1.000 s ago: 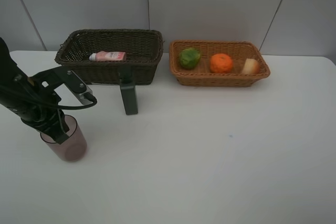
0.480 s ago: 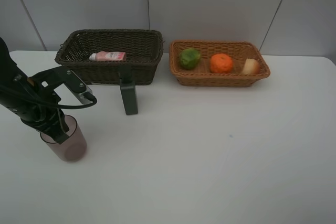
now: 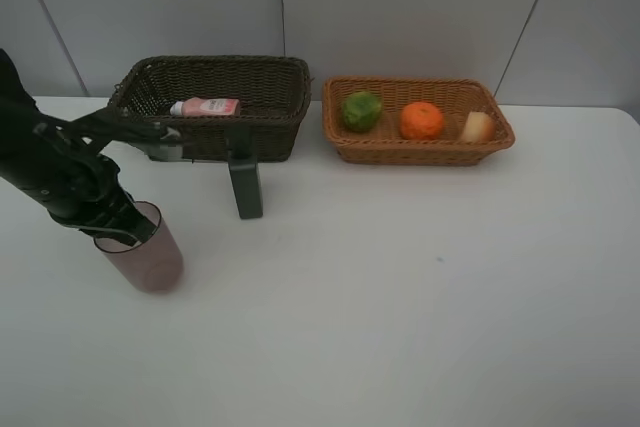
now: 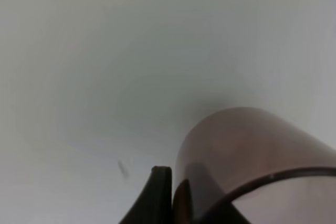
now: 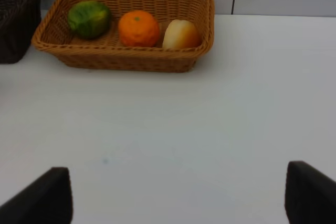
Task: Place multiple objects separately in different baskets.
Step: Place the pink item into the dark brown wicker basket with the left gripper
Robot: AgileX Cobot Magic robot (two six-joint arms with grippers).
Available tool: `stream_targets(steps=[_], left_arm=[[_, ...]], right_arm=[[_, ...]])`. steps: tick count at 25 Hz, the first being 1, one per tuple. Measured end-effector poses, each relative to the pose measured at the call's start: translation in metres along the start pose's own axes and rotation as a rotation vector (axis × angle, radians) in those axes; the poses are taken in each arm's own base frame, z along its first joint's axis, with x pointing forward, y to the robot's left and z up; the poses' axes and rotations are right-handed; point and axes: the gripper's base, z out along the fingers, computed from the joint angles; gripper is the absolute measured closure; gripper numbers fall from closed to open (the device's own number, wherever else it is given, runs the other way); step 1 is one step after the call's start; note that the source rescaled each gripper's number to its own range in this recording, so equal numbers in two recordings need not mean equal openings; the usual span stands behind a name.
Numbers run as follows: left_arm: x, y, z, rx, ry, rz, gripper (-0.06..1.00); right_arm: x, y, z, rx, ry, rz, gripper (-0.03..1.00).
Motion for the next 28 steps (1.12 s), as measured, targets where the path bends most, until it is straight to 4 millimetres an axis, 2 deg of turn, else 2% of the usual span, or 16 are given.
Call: stream_targets(steps=[5,10,16,19,22,28], left_arm=[[-0.029,0.003,-0.021,0.02,0.005,-0.2,0.94],[-0.065,0.011,-0.055,-0.022,-0.033,-0.319,0.94],[-0.114,0.028,-0.108,-0.132,-0.236,-0.397,0.94],[-0.133,0.041,-0.122,-0.182,-0.344,-0.401,0.94],[-0.147,0.05,-0.114,-0.214,-0.425,-0.376,0.94],[-0.172,0.053,-0.065,-0.187,-0.526,-0.325,0.94]], right_arm=[[0.0,0.0,0.0,0.0,0.0,0.0,0.24],[0.0,0.0,0.0,0.0,0.0,0.0,0.24],[0.0,0.0,0.0,0.0,0.0,0.0,0.24],[0.0,0.0,0.0,0.0,0.0,0.0,0.24],[0.0,0.0,0.0,0.0,0.0,0.0,0.24],[0.0,0.0,0.0,0.0,0.0,0.0,0.24]])
